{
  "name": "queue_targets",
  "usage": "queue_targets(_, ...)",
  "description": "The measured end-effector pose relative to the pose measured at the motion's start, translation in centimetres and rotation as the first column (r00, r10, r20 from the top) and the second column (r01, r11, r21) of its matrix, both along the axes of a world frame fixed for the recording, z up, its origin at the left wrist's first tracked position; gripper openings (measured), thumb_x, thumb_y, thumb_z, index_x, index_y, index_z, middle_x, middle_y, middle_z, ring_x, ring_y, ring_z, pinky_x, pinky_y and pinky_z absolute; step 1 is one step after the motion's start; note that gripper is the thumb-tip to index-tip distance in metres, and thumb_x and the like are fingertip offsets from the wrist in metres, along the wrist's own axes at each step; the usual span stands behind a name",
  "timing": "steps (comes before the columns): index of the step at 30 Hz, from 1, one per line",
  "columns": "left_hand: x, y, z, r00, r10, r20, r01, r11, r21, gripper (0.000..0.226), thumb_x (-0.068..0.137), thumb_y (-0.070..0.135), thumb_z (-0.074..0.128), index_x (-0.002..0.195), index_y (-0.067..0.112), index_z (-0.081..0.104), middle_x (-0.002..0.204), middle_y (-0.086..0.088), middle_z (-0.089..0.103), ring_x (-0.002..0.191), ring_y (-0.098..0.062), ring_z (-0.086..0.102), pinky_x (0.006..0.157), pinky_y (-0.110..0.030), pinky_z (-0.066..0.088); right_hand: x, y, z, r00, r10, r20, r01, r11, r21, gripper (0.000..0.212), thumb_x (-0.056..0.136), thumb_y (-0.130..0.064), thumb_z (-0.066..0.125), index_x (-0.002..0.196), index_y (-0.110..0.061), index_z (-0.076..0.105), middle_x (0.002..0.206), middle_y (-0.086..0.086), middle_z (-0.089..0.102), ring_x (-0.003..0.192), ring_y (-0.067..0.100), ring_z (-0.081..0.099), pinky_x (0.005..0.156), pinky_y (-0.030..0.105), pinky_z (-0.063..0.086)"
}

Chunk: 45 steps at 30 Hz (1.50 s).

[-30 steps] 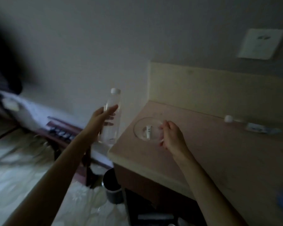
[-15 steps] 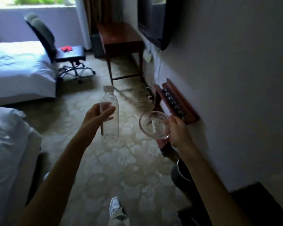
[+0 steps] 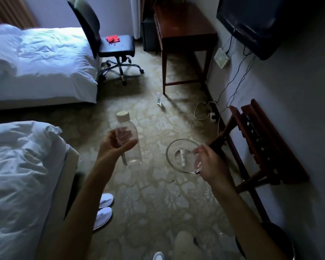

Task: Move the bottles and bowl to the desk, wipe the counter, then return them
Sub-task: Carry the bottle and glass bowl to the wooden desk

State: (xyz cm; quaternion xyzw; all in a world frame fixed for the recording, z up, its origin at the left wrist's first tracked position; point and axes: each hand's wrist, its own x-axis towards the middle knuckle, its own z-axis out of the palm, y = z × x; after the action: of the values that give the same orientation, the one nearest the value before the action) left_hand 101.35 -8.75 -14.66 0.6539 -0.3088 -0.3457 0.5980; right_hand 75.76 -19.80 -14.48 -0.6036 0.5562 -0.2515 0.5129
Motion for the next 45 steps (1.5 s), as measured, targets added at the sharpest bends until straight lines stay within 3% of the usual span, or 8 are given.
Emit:
queue_targets(4, 4.0, -8.2, -2.0, 1.000, -0.016, -0.026, 0.017, 0.999, 0.036, 0.071, 0.068, 0.031, 0.084, 0.130, 0.013, 0.055, 0.118, -0.006, 0.070, 0.106, -0.016, 0.069, 0.089, -0.034, 0.057, 4.5, -8.6, -2.6, 0.999, -0.007, -0.035, 0.007, 1.000, -0.002, 0.034, 0.103, -0.030, 0.034, 0.088, -0.016, 0.062, 0.069, 0.000, 0.056, 0.058, 0.012, 0.052, 0.038, 0.008, 0.037)
queue_targets(12, 12.8, -27.7, -2.6, 1.000, -0.021, -0.018, 0.023, 0.994, 0.102, 0.070, 0.066, 0.029, 0.085, 0.129, 0.018, 0.055, 0.121, -0.003, 0.068, 0.111, -0.018, 0.067, 0.097, -0.043, 0.054, 14.5, -28.4, -5.8, 0.999, -0.020, -0.043, 0.022, 0.999, 0.048, 0.033, 0.101, -0.035, 0.036, 0.075, -0.027, 0.054, 0.070, -0.001, 0.058, 0.058, 0.016, 0.055, 0.052, 0.029, 0.044)
queue_targets(17, 22.0, -35.7, -1.1, 1.000, 0.022, 0.014, -0.024, 0.995, 0.102, 0.072, 0.064, 0.029, 0.085, 0.129, 0.017, 0.055, 0.120, -0.003, 0.068, 0.109, -0.019, 0.068, 0.092, -0.040, 0.056, 24.5, -39.2, -5.1, 0.999, 0.031, -0.017, -0.030, 0.999, 0.021, 0.032, 0.101, -0.036, 0.036, 0.077, -0.028, 0.056, 0.076, -0.005, 0.059, 0.066, 0.014, 0.056, 0.057, 0.027, 0.043)
queue_targets(24, 37.8, -45.3, -6.4, 0.981, 0.176, -0.086, -0.162, 0.975, 0.156, 0.070, 0.061, 0.033, 0.088, 0.124, 0.021, 0.060, 0.115, -0.001, 0.072, 0.105, -0.017, 0.070, 0.088, -0.036, 0.056, 40.6, -50.2, -10.7, 0.989, 0.129, -0.076, -0.122, 0.988, 0.094, 0.033, 0.099, -0.043, 0.034, 0.079, -0.028, 0.056, 0.071, 0.001, 0.060, 0.065, 0.023, 0.059, 0.059, 0.037, 0.046)
queue_targets(32, 57.2, -62.6, -3.3, 0.987, 0.134, -0.088, -0.123, 0.985, 0.121, 0.058, 0.069, 0.022, 0.086, 0.121, 0.014, 0.060, 0.109, -0.005, 0.072, 0.098, -0.014, 0.071, 0.078, -0.025, 0.057, 58.8, -64.4, -6.7, 0.999, 0.042, 0.000, -0.041, 0.998, 0.043, 0.033, 0.100, -0.044, 0.033, 0.087, -0.028, 0.058, 0.082, -0.003, 0.064, 0.074, 0.019, 0.061, 0.068, 0.035, 0.048)
queue_targets(36, 65.2, -72.8, -3.6, 0.997, 0.068, -0.034, -0.063, 0.990, 0.123, 0.058, 0.062, 0.029, 0.088, 0.113, 0.017, 0.063, 0.102, -0.005, 0.073, 0.092, -0.012, 0.071, 0.073, -0.022, 0.056, 65.2, -73.8, -8.2, 0.997, -0.044, 0.061, 0.044, 0.999, 0.014, 0.030, 0.099, -0.044, 0.037, 0.084, -0.035, 0.061, 0.084, -0.006, 0.068, 0.083, 0.022, 0.066, 0.076, 0.039, 0.052)
queue_targets(41, 71.8, -85.5, -7.2, 0.999, 0.013, -0.052, -0.004, 0.985, 0.175, 0.060, 0.059, 0.028, 0.089, 0.113, 0.017, 0.063, 0.100, -0.005, 0.073, 0.092, -0.020, 0.071, 0.075, -0.028, 0.057, 72.9, -85.8, -13.3, 0.986, -0.157, 0.060, 0.155, 0.988, 0.027, 0.030, 0.092, -0.048, 0.039, 0.071, -0.037, 0.057, 0.066, -0.005, 0.057, 0.066, 0.021, 0.055, 0.065, 0.041, 0.043)
queue_targets(45, 76.6, -95.9, -6.6, 0.998, -0.032, -0.055, 0.041, 0.985, 0.168, 0.062, 0.059, 0.025, 0.087, 0.114, 0.012, 0.062, 0.104, -0.011, 0.072, 0.089, -0.017, 0.071, 0.072, -0.024, 0.057, 78.6, -95.9, -13.3, 0.975, -0.201, 0.096, 0.202, 0.979, 0.005, 0.031, 0.101, -0.028, 0.040, 0.071, -0.028, 0.051, 0.067, -0.006, 0.053, 0.064, 0.018, 0.050, 0.064, 0.034, 0.039)
